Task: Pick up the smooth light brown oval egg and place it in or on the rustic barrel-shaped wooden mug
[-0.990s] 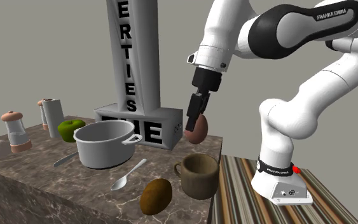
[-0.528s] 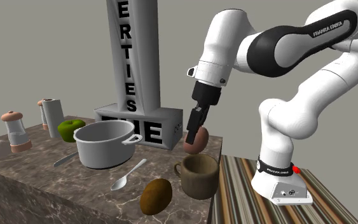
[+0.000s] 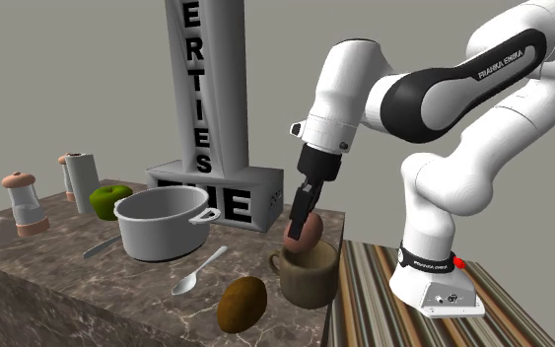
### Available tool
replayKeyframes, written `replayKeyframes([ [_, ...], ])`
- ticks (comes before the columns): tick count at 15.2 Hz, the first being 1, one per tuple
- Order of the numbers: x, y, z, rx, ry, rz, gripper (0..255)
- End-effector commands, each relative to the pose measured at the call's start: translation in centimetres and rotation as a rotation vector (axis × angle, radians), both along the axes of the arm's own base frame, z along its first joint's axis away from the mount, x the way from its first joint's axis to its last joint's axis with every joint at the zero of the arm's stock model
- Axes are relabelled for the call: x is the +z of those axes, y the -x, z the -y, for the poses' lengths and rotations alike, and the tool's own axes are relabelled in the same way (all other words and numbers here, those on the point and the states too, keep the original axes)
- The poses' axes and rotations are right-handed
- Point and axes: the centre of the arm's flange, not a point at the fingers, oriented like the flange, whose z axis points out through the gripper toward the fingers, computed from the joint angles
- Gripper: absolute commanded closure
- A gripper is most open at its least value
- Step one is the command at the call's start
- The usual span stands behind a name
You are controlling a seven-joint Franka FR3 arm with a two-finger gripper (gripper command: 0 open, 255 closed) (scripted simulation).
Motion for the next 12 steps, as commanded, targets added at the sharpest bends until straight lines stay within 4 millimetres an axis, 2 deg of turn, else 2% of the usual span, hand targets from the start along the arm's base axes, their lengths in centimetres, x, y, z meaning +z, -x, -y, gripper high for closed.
replayKeyframes([
  [1, -0.1, 0.0, 0.0, 0.0, 0.0, 0.0, 255],
  [5, -0.1, 0.0, 0.0, 0.0, 0.0, 0.0, 255],
  [6, -0.1, 0.0, 0.0, 0.0, 0.0, 0.0, 0],
  [11, -0.1, 0.0, 0.0, 0.0, 0.0, 0.0, 0],
  [12, 1.2, 0.3, 0.1, 0.0, 0.0, 0.0, 0],
])
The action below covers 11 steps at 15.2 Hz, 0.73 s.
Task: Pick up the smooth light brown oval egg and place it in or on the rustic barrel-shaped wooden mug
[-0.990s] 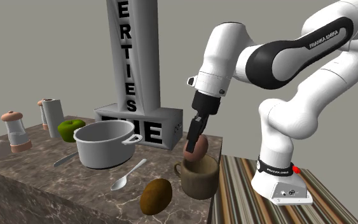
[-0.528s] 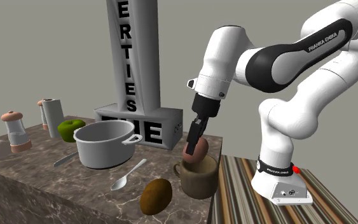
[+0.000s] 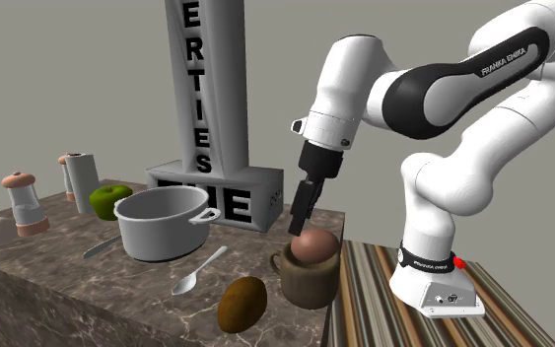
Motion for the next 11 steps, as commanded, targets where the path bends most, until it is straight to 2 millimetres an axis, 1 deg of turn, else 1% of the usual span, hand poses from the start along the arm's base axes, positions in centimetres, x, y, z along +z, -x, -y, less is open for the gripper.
replayKeyframes([
  [1, 1.9, 0.5, 0.1, 0.0, 0.0, -0.001, 0],
  [3, 4.2, 1.0, 0.3, 0.0, 0.0, -0.001, 0],
  [11, 4.2, 1.0, 0.3, 0.0, 0.0, -0.001, 0],
])
